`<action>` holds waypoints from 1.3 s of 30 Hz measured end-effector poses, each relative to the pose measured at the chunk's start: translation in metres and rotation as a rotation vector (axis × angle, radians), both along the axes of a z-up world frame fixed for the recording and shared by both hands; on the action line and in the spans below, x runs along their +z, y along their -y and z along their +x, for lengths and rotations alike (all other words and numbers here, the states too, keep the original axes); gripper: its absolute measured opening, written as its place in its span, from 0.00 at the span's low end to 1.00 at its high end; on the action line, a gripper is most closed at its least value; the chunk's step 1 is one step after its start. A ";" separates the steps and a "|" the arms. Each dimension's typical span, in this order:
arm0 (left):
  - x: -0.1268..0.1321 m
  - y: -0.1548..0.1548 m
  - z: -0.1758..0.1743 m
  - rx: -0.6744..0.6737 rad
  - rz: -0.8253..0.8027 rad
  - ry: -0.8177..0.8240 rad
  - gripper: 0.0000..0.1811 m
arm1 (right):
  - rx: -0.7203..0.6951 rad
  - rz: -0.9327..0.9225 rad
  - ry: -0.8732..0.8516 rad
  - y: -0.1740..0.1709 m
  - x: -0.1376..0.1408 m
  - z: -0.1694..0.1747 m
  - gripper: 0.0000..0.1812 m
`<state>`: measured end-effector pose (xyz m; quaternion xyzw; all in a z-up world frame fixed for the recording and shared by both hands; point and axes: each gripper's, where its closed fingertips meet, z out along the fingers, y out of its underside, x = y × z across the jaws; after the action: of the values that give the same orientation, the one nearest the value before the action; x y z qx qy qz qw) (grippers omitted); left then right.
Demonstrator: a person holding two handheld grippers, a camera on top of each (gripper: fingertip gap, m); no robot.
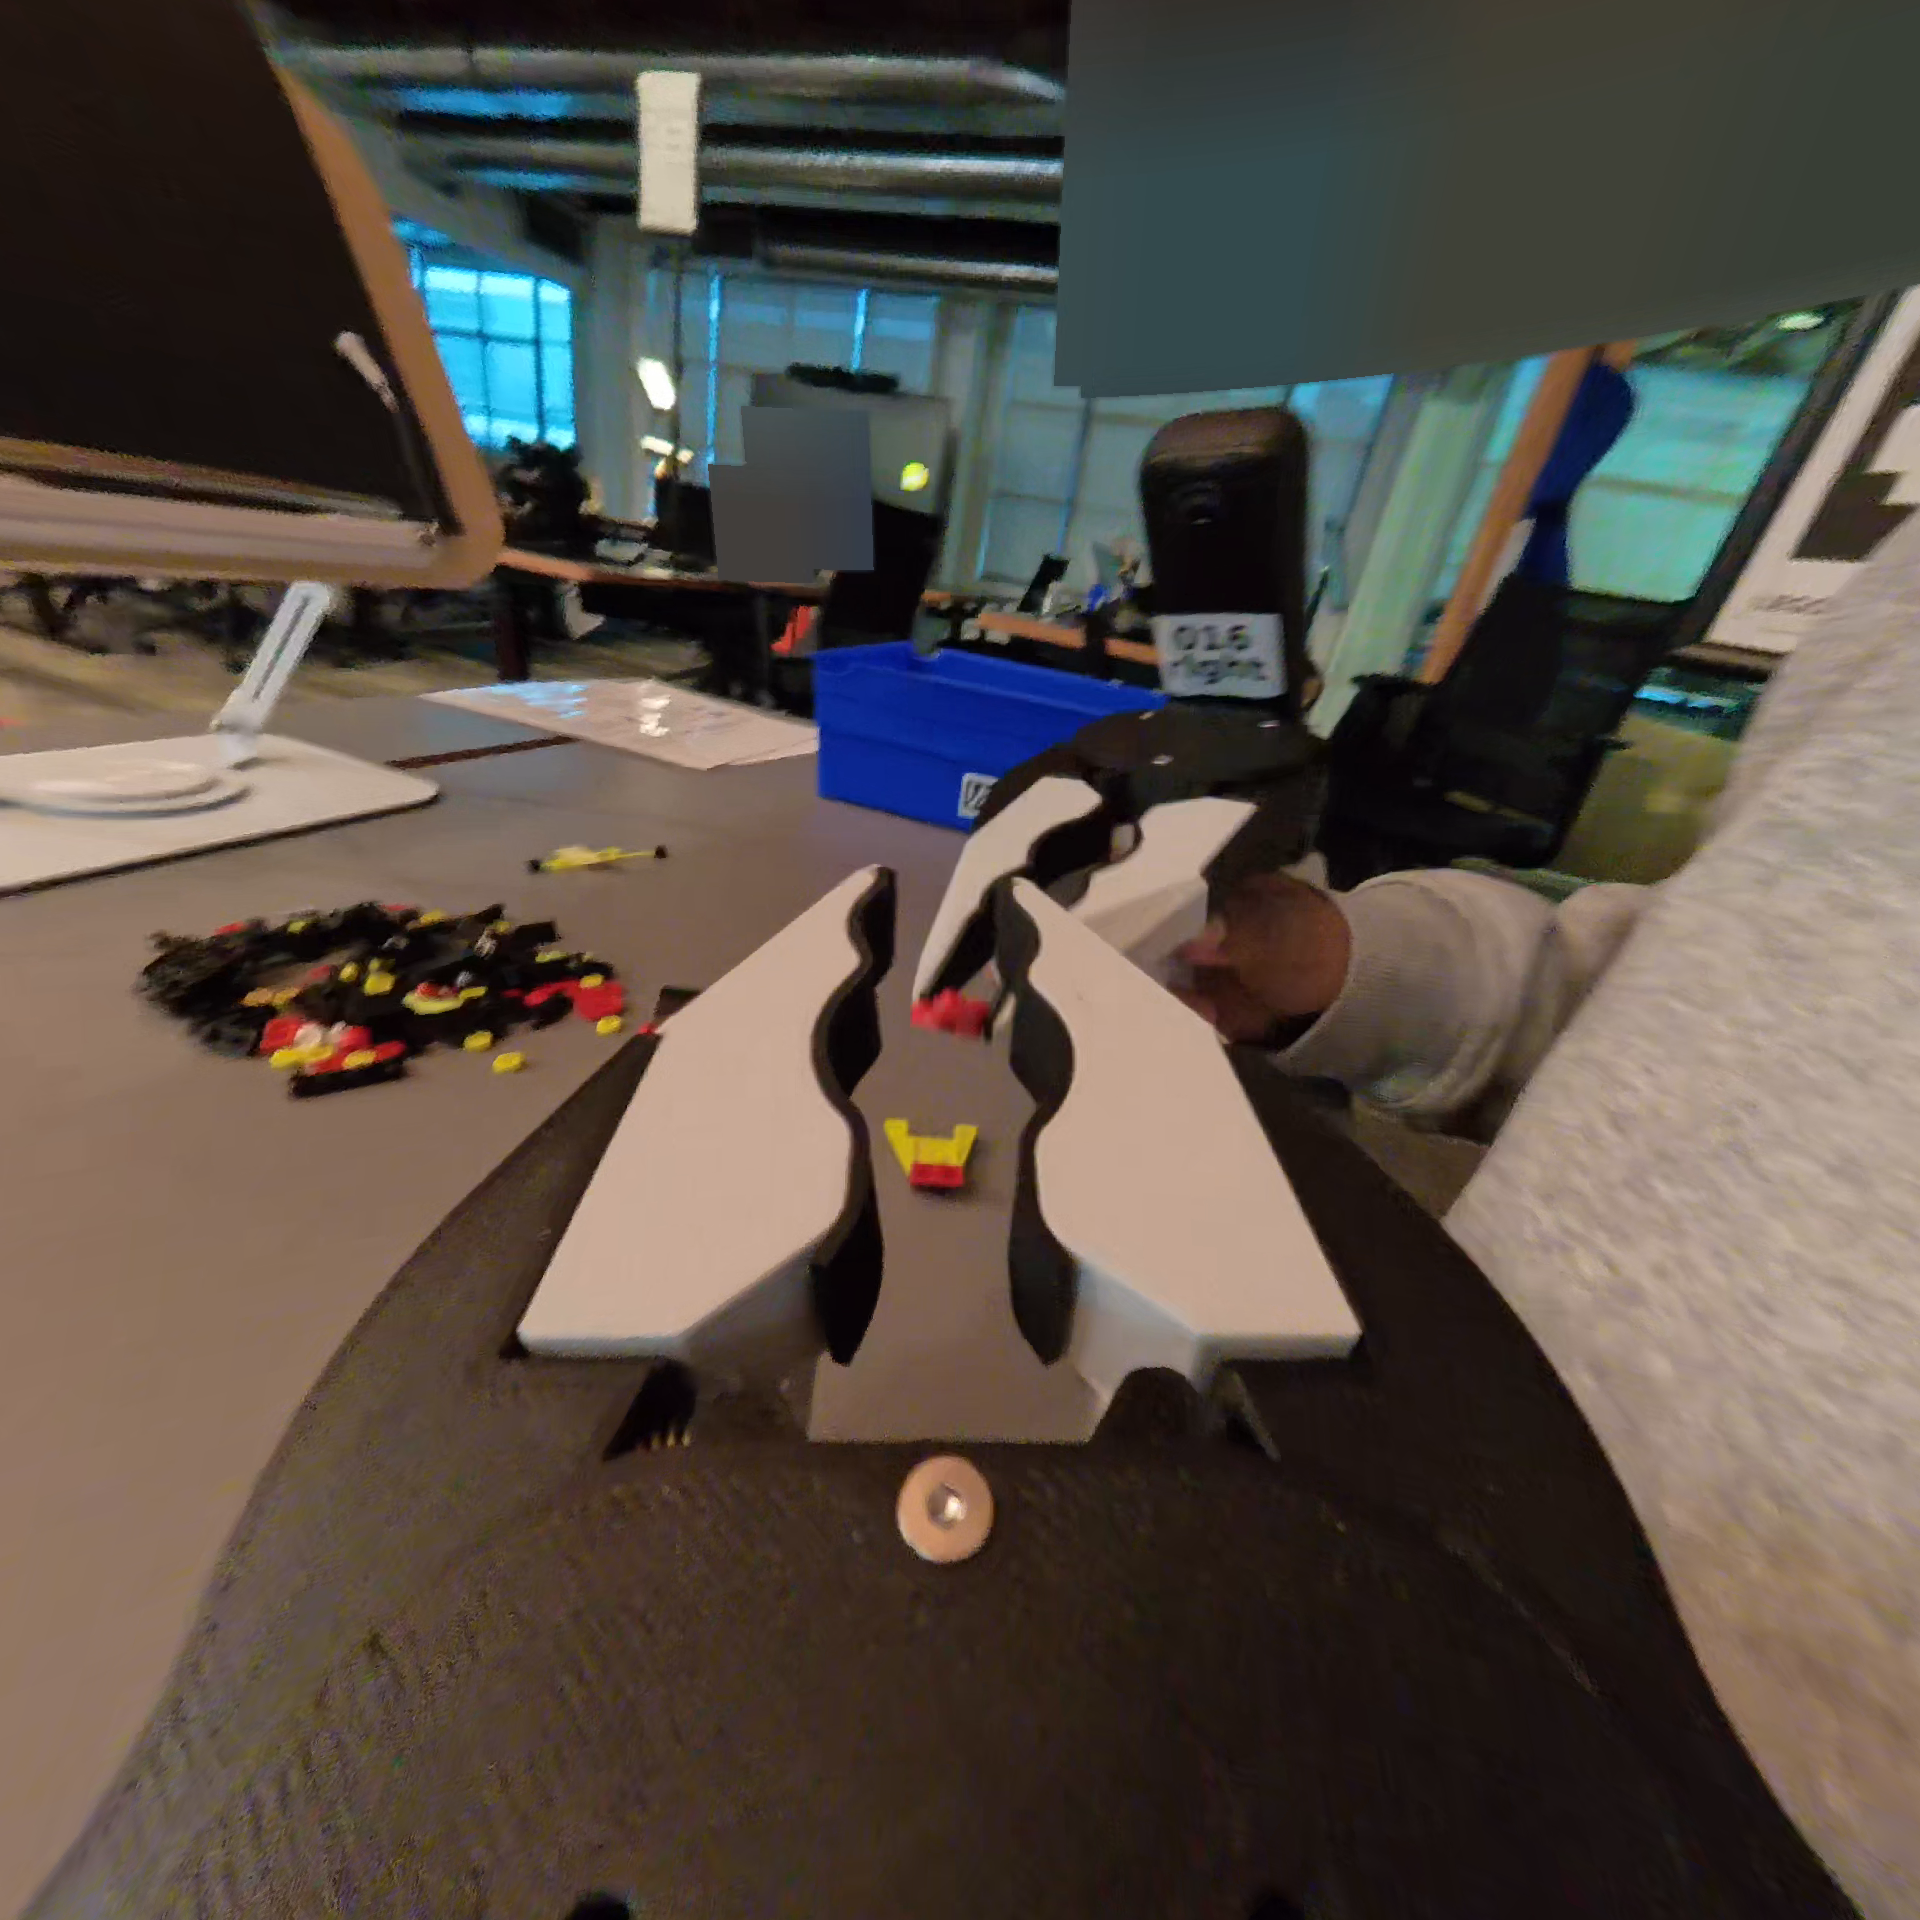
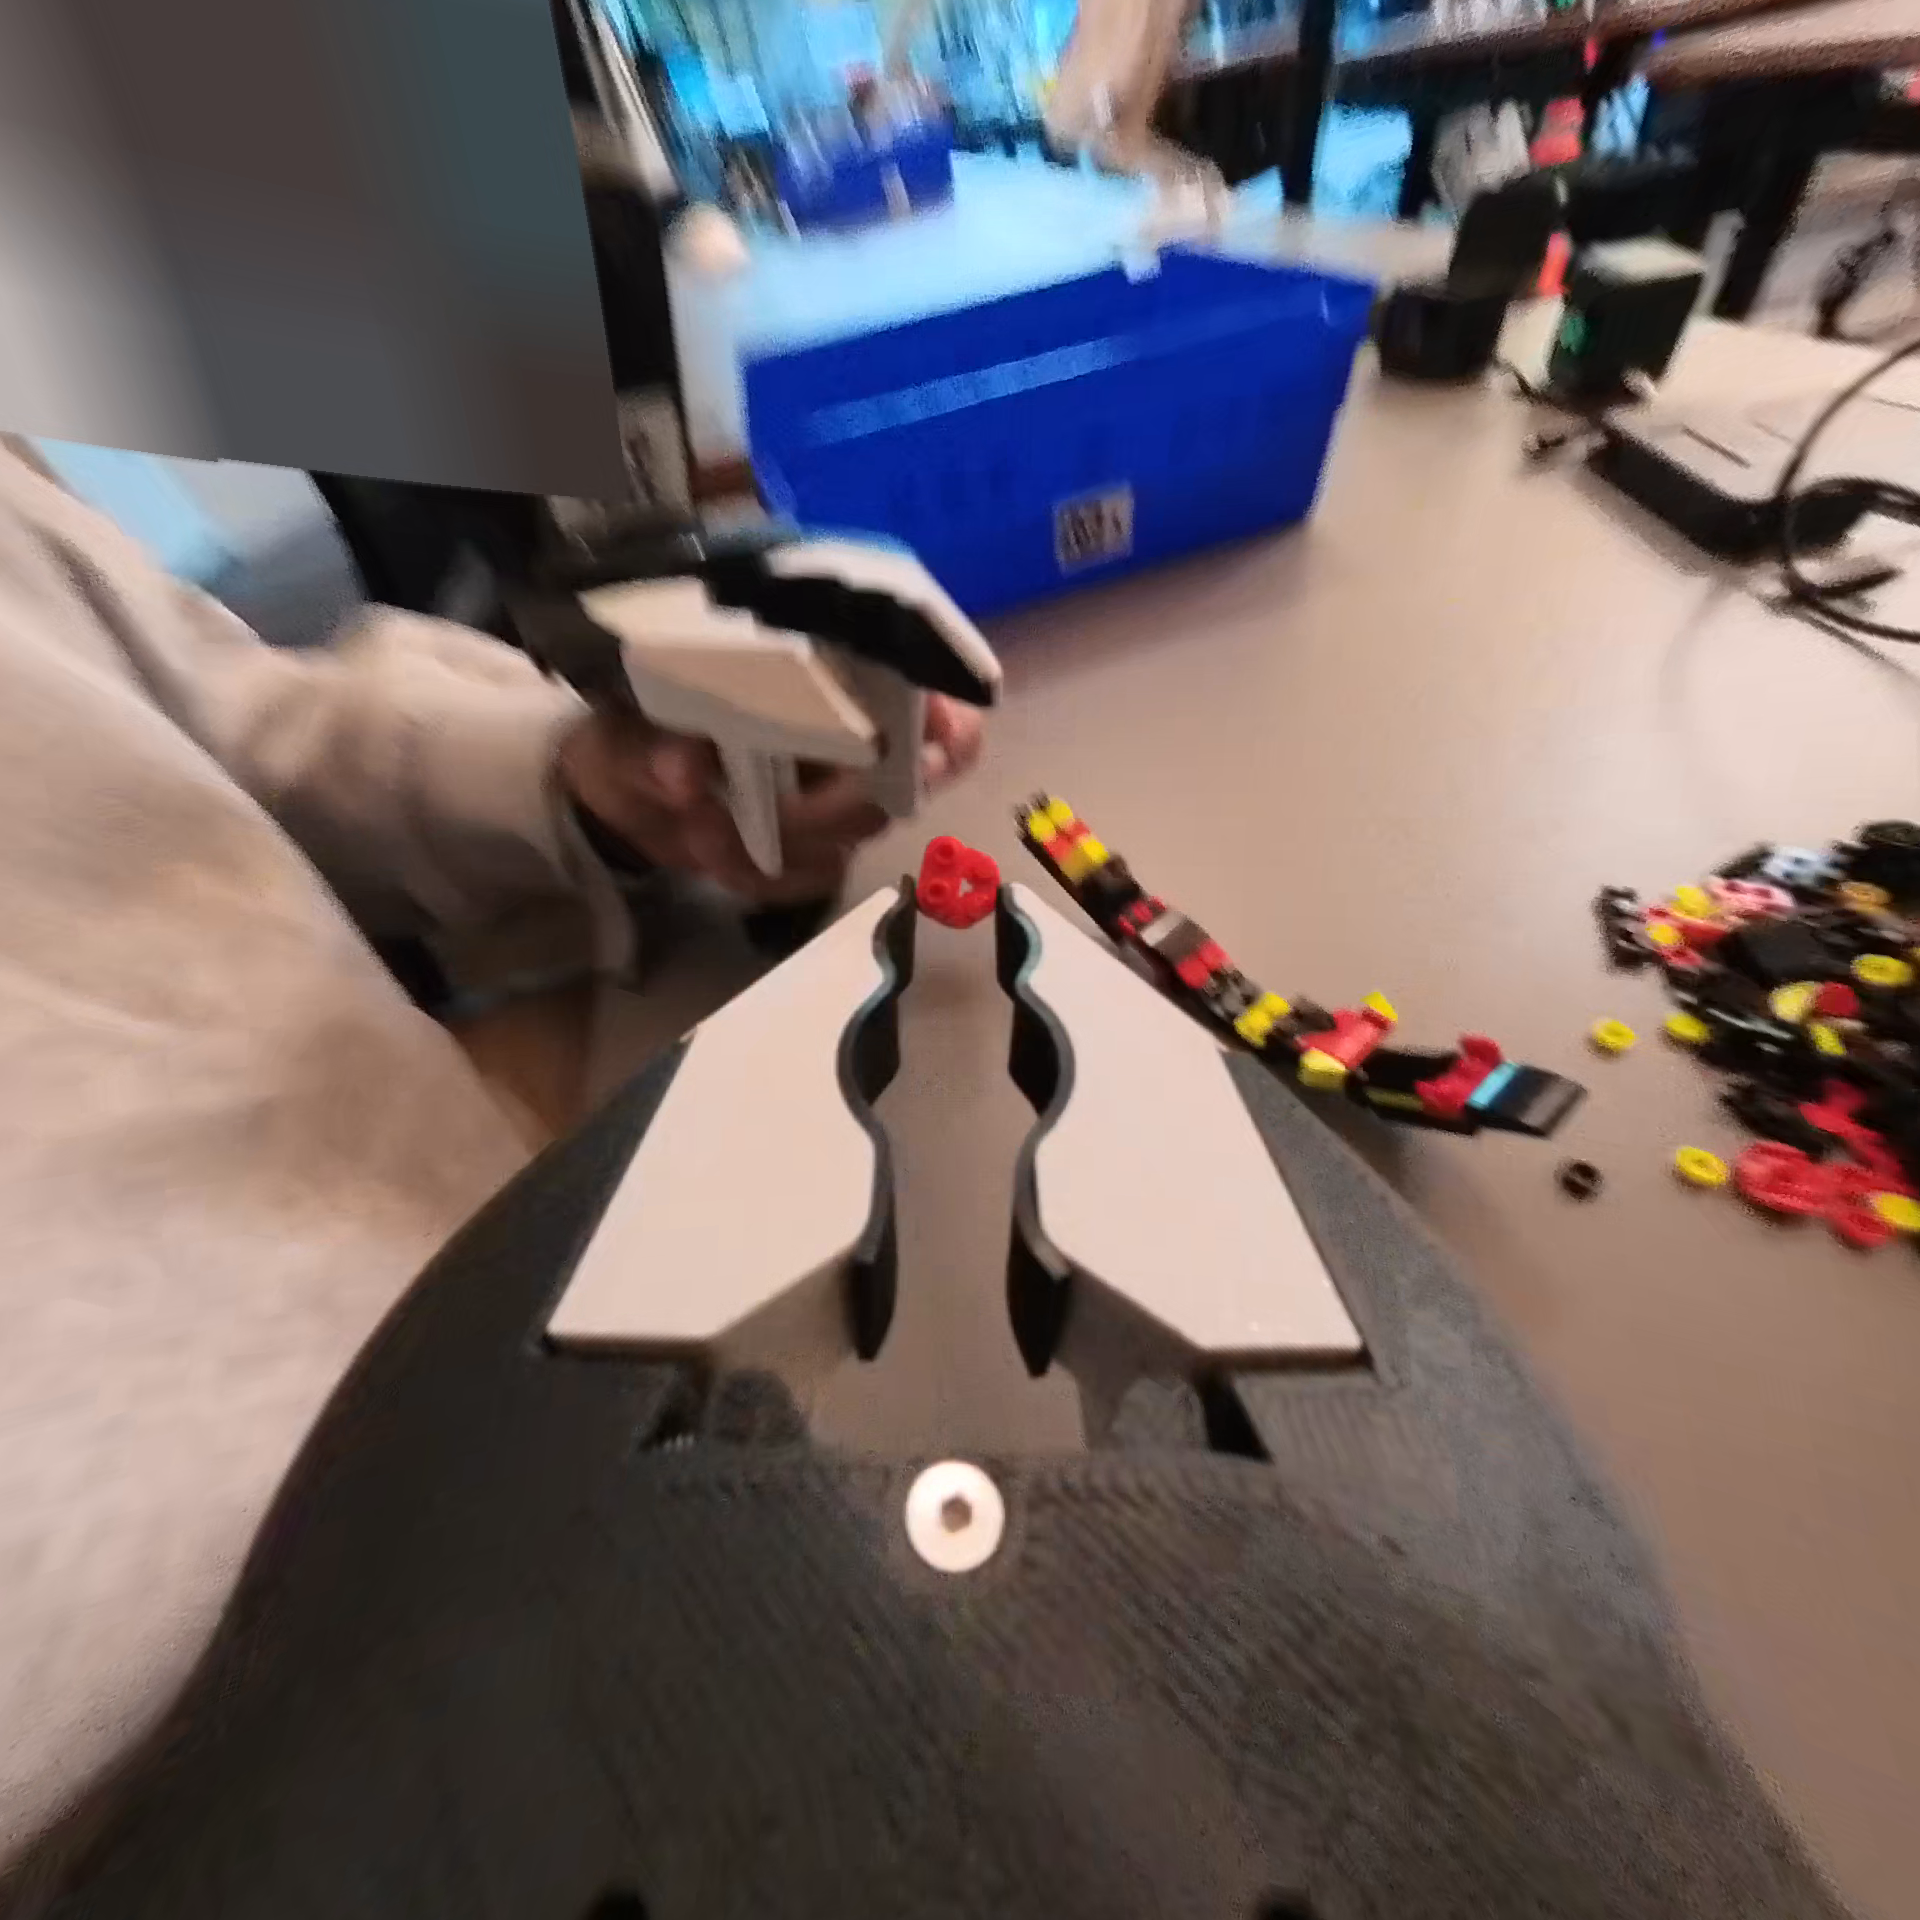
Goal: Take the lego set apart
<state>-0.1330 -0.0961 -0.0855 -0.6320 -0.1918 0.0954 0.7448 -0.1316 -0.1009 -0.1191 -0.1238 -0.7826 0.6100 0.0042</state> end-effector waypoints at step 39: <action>0.025 -0.002 0.011 -0.370 0.446 0.508 0.08 | 0.115 -0.496 0.162 -0.023 0.070 0.007 0.20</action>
<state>-0.1223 -0.0937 -0.0605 -0.4818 -0.2691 -0.2444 0.7973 -0.1250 -0.0783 -0.0496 -0.1248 -0.6129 0.7704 -0.1238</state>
